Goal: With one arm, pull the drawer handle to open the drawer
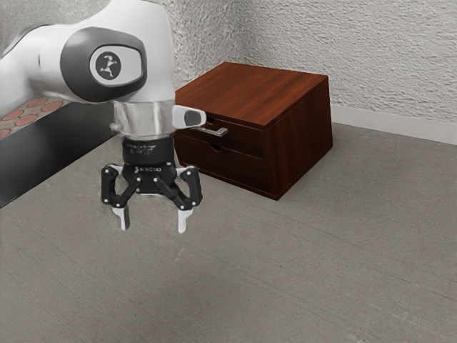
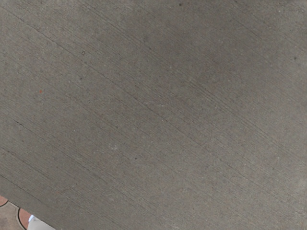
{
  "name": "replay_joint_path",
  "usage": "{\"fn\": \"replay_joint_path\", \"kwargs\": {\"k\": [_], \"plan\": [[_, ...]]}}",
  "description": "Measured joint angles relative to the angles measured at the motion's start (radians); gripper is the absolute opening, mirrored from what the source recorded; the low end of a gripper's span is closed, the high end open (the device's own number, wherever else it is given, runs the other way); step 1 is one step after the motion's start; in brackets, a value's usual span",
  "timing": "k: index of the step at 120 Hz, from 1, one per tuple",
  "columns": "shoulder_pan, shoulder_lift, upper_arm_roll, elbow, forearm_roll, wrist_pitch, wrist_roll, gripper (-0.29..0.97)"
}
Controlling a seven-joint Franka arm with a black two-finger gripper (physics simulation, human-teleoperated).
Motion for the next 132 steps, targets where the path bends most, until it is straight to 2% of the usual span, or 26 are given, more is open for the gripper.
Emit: {"fn": "replay_joint_path", "kwargs": {"k": [16, 33, 44, 61, 80, 93, 132], "plan": [[-0.002, -0.010, 0.001, 0.002, -0.005, 0.148, -0.176, 0.68], [0.012, -0.064, 0.013, 0.008, 0.005, 0.214, -0.338, 0.68], [0.032, 0.016, 0.068, 0.082, 0.017, 0.238, -0.426, 0.68], [0.113, 0.091, 0.079, 0.129, 0.023, 0.296, -0.537, 0.68], [0.095, 0.110, 0.078, 0.125, 0.025, 0.383, -0.637, 0.68], [0.114, 0.121, 0.075, 0.115, 0.022, 0.437, -0.688, 0.68], [0.136, 0.180, 0.019, 0.108, 0.018, 0.565, -0.779, 0.68]]}}
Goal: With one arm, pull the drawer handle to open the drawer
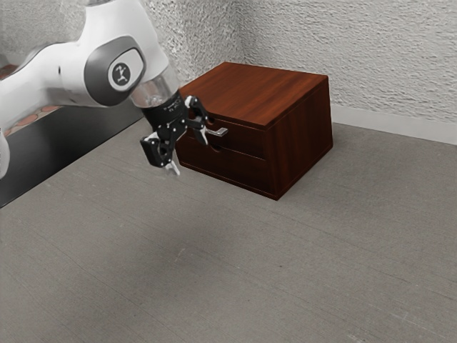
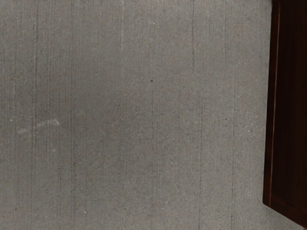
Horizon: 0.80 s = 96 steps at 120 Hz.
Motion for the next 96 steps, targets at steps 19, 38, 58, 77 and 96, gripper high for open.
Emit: {"fn": "replay_joint_path", "kwargs": {"k": [19, 38, 58, 77, 96], "plan": [[0.005, 0.077, -0.003, 0.087, -0.001, 0.029, -0.025, 0.68], [0.019, 0.128, -0.004, 0.136, -0.002, 0.043, -0.044, 0.68], [0.027, 0.161, -0.016, 0.175, -0.001, 0.050, -0.059, 0.68], [0.035, 0.183, -0.022, 0.197, -0.001, 0.053, -0.069, 0.68], [0.054, 0.179, -0.022, 0.193, -0.001, 0.055, -0.075, 0.68]]}}
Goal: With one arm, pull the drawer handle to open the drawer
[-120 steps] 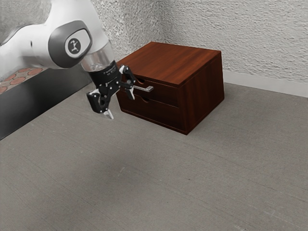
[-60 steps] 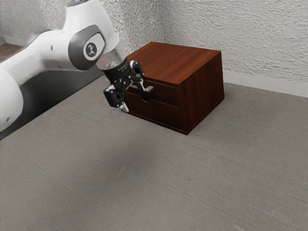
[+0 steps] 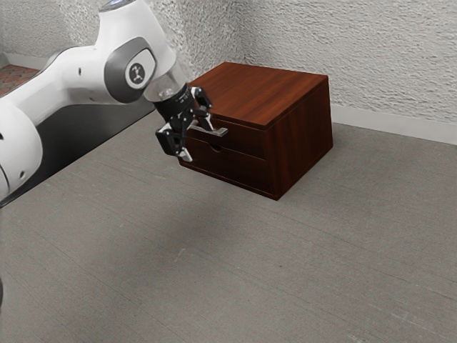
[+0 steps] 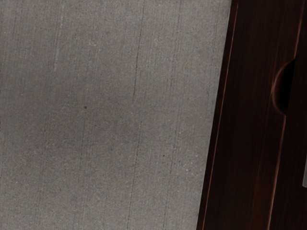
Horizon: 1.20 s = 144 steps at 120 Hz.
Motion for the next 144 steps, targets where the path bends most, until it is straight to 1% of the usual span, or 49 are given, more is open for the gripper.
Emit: {"fn": "replay_joint_path", "kwargs": {"k": [59, 108, 130, 144], "plan": [[0.042, 0.011, -0.002, 0.008, 0.000, 0.009, 0.003, 0.68], [0.060, 0.075, -0.017, 0.063, 0.000, 0.041, 0.017, 0.68], [0.066, 0.138, -0.025, 0.132, 0.000, 0.050, 0.025, 0.68], [0.077, 0.156, -0.033, 0.148, 0.000, 0.059, 0.029, 0.68]]}}
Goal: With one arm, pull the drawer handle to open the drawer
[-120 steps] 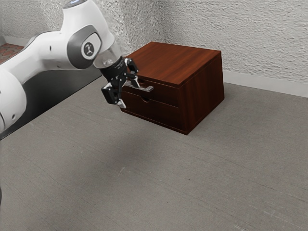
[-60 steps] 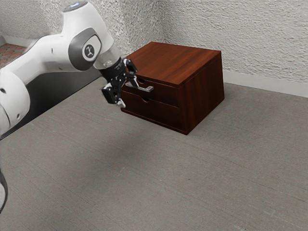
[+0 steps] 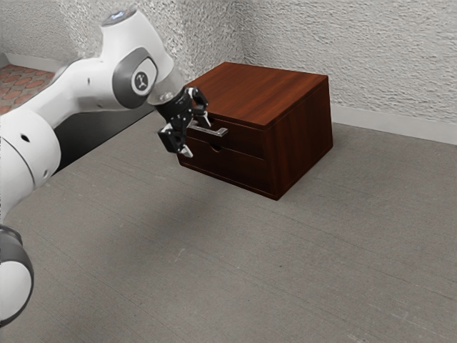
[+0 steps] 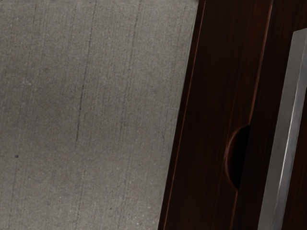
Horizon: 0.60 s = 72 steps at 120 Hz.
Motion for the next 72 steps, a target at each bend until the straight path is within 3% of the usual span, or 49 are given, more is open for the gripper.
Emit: {"fn": "replay_joint_path", "kwargs": {"k": [72], "plan": [[0.022, 0.038, -0.016, 0.004, 0.000, 0.096, 0.034, 0.68]]}}
